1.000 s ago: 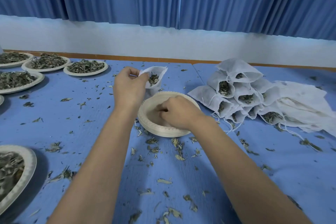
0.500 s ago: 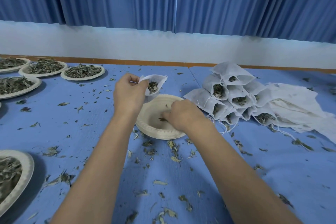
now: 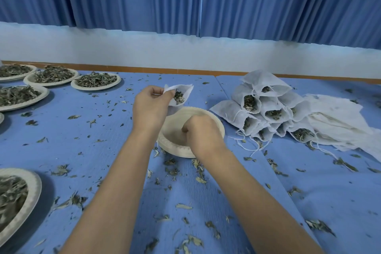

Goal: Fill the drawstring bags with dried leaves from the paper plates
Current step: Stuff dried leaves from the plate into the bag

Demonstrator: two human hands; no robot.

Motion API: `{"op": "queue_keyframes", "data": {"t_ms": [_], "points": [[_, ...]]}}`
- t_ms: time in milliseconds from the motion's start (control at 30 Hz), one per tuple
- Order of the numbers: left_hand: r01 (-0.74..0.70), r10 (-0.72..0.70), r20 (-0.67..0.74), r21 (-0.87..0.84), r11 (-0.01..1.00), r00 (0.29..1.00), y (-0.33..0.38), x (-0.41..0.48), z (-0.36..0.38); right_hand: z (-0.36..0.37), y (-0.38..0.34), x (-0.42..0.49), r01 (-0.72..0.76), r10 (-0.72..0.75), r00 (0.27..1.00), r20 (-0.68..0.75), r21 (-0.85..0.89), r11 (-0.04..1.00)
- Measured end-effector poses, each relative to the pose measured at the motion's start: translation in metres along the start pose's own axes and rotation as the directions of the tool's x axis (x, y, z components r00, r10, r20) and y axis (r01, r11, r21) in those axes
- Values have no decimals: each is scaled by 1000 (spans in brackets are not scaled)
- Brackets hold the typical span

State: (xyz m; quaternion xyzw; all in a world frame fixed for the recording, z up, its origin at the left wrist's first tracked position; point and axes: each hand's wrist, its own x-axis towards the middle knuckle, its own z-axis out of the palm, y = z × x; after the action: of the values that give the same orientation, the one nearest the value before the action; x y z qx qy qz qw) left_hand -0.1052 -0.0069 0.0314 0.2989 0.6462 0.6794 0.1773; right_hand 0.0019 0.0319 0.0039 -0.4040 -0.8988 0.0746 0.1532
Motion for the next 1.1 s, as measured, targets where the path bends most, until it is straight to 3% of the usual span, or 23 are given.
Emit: {"op": "queue_keyframes", "data": {"t_ms": [67,100,200,267,333,567,667,767,867,967,1100], "points": [[-6,6,31,-19,1000,999,-1,-1,1,-2,9,3,-60,90,991,-100,270,961],[-11,12,41,-17,1000,999,-2,-1,3,-6,15,5,-102,180,974,-135,448,888],[-65,62,30,122,990,998,-7,-2,6,-24,28,9,-172,360,933,-1,876,450],[-135,132,30,229,964,991,-11,-4,8,-34,33,9,-198,322,934,152,973,116],[-180,174,46,283,942,984,-13,-9,11,-39,35,8,-231,251,939,236,972,-51],[-284,244,178,256,924,953,-15,-17,16,-31,29,9,-287,268,919,290,957,-51],[-286,242,218,201,937,946,-14,-18,17,-28,29,10,-260,340,900,272,962,-83],[-295,210,361,197,935,909,-14,-22,20,-28,31,11,-221,439,867,235,972,-84],[-277,159,428,229,933,889,-16,-25,24,-26,30,13,-208,509,843,173,978,12],[-228,125,418,205,952,900,-18,-27,29,-21,26,14,-224,539,834,115,964,141],[-285,161,365,317,905,917,-23,-32,33,-16,20,10,-184,540,840,-40,917,354]]}}
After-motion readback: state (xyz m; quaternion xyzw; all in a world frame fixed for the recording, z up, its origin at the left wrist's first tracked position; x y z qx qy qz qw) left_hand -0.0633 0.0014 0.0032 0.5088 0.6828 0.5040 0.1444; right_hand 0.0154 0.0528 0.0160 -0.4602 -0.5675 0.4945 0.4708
